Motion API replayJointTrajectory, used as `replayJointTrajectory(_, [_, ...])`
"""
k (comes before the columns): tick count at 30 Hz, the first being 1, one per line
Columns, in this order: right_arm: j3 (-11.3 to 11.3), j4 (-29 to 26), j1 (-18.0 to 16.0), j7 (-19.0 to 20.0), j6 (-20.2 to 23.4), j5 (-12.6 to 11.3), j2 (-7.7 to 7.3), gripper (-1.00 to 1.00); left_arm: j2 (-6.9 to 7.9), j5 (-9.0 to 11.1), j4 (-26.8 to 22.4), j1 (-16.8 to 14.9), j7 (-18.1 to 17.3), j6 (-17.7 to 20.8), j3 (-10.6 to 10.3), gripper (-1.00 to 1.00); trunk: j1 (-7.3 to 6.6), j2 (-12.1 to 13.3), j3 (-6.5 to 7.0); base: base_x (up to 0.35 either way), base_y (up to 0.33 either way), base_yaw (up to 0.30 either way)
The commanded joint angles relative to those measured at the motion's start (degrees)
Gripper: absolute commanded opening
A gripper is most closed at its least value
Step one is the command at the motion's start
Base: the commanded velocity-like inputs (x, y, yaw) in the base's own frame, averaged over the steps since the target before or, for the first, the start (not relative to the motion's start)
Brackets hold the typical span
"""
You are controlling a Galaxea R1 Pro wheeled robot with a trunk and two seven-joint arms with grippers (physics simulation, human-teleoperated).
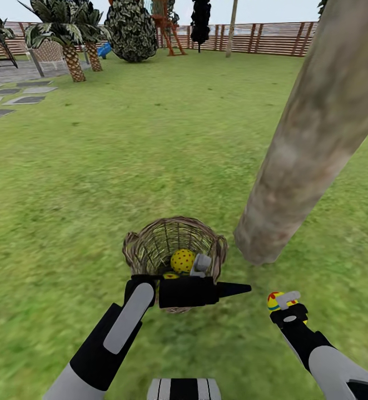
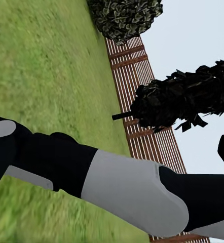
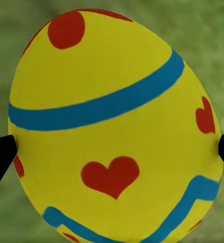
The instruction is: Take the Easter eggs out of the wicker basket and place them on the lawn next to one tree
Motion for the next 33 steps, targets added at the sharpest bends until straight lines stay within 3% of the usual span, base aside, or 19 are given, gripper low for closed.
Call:
replayJointTrajectory(1, [-0.3,-0.1,0.0,0.0,0.3,0.6,0.03,-1.00,-0.02,-0.3,0.0,0.0,-0.3,0.2,0.0,1.00,-0.01,0.0,-0.04,0.000,0.000,0.000])
replayJointTrajectory(10, [-0.3,-0.1,0.0,0.0,0.3,0.6,0.03,-1.00,0.00,-0.3,0.0,0.0,-0.3,0.3,0.1,1.00,-0.01,0.0,-0.04,0.253,0.000,0.000])
replayJointTrajectory(20, [-0.3,-0.1,0.0,0.4,0.0,0.7,0.05,-1.00,0.09,-0.3,0.0,0.0,-0.4,0.1,0.1,1.00,-0.01,0.0,-0.04,0.012,0.000,0.000])
replayJointTrajectory(33, [-0.3,-0.1,0.0,0.4,0.2,0.7,0.12,-1.00,0.07,-0.3,0.0,0.0,-0.4,0.1,0.1,1.00,0.32,-0.2,-2.92,0.000,0.000,0.000])
